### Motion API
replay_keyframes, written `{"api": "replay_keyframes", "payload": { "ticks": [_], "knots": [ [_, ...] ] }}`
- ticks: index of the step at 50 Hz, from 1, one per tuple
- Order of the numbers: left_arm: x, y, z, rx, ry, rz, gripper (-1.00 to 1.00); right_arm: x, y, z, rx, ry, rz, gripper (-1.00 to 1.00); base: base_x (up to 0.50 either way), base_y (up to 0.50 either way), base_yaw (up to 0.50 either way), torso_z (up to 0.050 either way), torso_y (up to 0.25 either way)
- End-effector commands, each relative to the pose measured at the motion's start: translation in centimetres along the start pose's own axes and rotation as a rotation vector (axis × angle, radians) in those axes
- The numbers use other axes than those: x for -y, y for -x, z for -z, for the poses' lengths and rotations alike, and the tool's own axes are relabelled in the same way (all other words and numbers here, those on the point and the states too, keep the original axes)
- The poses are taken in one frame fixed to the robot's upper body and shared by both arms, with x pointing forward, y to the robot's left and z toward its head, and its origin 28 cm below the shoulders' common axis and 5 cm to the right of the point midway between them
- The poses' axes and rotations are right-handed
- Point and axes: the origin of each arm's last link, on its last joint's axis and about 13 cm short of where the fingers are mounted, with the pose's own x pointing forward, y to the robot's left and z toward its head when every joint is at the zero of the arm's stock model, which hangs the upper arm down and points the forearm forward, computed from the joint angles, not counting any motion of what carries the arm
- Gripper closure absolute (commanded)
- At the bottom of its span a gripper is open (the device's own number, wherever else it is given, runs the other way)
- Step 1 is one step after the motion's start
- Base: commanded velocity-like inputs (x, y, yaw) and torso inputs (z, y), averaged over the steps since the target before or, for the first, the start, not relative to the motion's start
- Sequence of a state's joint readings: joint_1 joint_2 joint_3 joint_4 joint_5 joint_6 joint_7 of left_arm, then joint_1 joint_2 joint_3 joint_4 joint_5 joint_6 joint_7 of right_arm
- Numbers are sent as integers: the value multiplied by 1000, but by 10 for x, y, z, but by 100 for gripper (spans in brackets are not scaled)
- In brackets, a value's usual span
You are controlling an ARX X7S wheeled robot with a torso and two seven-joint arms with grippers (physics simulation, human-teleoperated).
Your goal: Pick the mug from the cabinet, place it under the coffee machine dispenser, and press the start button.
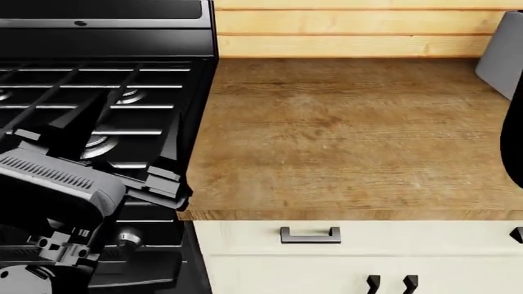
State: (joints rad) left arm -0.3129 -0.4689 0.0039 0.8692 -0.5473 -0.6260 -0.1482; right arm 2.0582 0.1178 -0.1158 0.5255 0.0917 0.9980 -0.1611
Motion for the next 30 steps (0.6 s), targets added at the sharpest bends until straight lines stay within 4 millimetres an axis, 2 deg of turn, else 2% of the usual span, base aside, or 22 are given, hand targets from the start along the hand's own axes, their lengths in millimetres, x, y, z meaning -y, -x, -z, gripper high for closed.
{"api": "replay_keyframes", "payload": {
  "ticks": [1, 9, 14, 22, 30],
  "knots": [
    [-1, -1, -1, -1, -3, -11, -100, 0, 28, 15, -8, 19, -48, 100, -500, 0, 0, 0, 0],
    [-2, -1, 0, -1, -5, -17, -100, 2, 55, 32, -20, -2, -85, 100, -500, 0, 0, 0, 0],
    [-3, -2, 0, -3, -1, -26, -100, 0, 75, 55, -45, 0, -116, 100, -437, 0, 0, 0, 0],
    [-3, -1, -1, -3, -1, -33, -100, -5, 103, 96, -90, 2, -153, 100, -9, 0, 0, 0, 0],
    [-4, -2, -3, 2, -7, -36, -100, -5, 129, 124, -105, -15, -170, 100, 0, 0, 0, 0, 0]
  ]
}}
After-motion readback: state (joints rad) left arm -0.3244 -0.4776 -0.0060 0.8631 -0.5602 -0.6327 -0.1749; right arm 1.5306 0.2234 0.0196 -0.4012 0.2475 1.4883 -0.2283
